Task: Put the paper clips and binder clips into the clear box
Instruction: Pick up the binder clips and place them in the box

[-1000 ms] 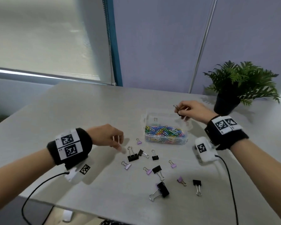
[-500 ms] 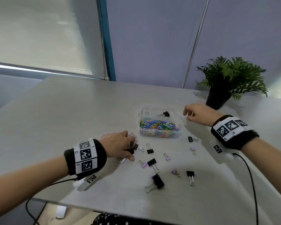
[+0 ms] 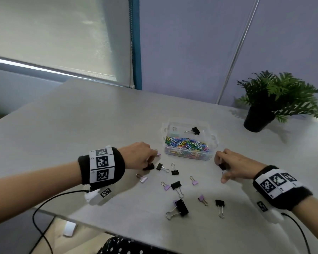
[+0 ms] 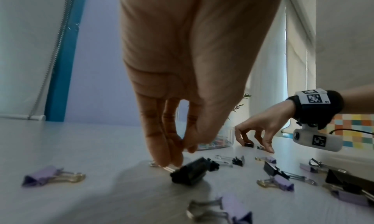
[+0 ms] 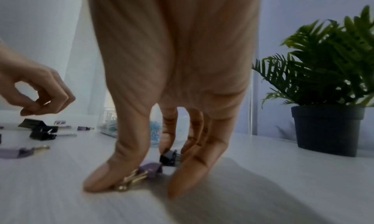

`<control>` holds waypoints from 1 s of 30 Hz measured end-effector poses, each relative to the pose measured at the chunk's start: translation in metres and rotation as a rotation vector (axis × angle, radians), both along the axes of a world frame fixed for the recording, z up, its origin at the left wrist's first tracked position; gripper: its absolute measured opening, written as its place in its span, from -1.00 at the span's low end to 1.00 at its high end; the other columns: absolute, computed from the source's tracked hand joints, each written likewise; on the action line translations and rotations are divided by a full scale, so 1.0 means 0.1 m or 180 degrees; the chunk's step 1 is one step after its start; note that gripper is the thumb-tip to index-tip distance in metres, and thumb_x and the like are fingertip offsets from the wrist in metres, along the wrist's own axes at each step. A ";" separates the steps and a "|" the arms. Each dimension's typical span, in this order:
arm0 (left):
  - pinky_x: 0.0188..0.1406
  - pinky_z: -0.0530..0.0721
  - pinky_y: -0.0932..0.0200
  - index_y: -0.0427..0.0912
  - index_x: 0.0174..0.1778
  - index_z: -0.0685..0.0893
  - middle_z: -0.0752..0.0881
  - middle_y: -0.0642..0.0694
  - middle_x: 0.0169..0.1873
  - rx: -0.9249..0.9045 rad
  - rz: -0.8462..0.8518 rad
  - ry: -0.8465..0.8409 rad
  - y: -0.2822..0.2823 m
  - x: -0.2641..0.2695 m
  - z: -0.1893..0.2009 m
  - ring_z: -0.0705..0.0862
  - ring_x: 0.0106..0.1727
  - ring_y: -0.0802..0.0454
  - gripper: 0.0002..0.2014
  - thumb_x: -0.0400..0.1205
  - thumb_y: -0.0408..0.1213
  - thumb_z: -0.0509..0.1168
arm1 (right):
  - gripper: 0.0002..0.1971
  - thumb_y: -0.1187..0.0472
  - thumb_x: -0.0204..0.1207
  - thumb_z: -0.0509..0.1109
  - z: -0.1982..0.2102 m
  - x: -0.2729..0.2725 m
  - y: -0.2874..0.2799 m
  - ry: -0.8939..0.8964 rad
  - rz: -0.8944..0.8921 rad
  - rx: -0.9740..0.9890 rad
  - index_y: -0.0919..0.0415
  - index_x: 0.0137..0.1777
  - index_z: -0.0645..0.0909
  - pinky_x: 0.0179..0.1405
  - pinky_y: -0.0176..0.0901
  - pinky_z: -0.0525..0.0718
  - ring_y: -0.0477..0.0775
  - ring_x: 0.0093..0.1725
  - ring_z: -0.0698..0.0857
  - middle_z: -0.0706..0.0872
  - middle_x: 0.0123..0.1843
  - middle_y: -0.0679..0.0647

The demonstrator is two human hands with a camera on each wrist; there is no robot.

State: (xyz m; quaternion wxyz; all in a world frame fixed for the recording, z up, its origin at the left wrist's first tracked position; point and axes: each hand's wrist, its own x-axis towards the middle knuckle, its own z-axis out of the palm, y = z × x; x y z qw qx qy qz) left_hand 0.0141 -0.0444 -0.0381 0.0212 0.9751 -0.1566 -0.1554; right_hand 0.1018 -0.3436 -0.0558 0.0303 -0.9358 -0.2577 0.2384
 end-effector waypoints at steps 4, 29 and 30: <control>-0.07 0.53 0.06 -0.15 0.24 0.47 0.52 -0.18 0.14 -0.0001 0.0102 0.0286 0.03 -0.02 -0.09 0.59 0.03 -0.16 -0.58 0.54 -0.06 0.36 | -0.53 0.22 0.27 0.57 -0.01 -0.04 0.02 0.0007 0.0010 0.0145 -0.16 -0.29 0.27 -0.33 -0.40 0.34 -0.07 -0.16 0.43 0.44 -0.09 -0.03; 0.10 0.63 -0.01 -0.07 0.11 0.64 0.68 -0.14 0.03 -0.0511 -0.0222 -0.0782 -0.27 0.68 0.60 0.65 0.03 -0.09 -0.80 0.59 -0.29 0.26 | -0.71 0.46 0.22 0.42 -0.04 -0.31 0.17 -0.0343 -0.0520 0.0371 0.09 -0.20 0.49 -0.44 -0.32 0.42 0.00 -0.19 0.51 0.47 -0.23 -0.07; 0.11 0.63 0.00 -0.08 0.11 0.65 0.69 -0.15 0.04 -0.0574 -0.0228 -0.0844 -0.32 0.80 0.63 0.66 0.03 -0.09 -0.79 0.59 -0.31 0.25 | -0.72 0.46 0.24 0.40 -0.05 -0.33 0.19 -0.0422 -0.0495 0.0292 0.08 -0.22 0.47 -0.41 -0.32 0.40 0.03 -0.14 0.51 0.47 -0.18 -0.04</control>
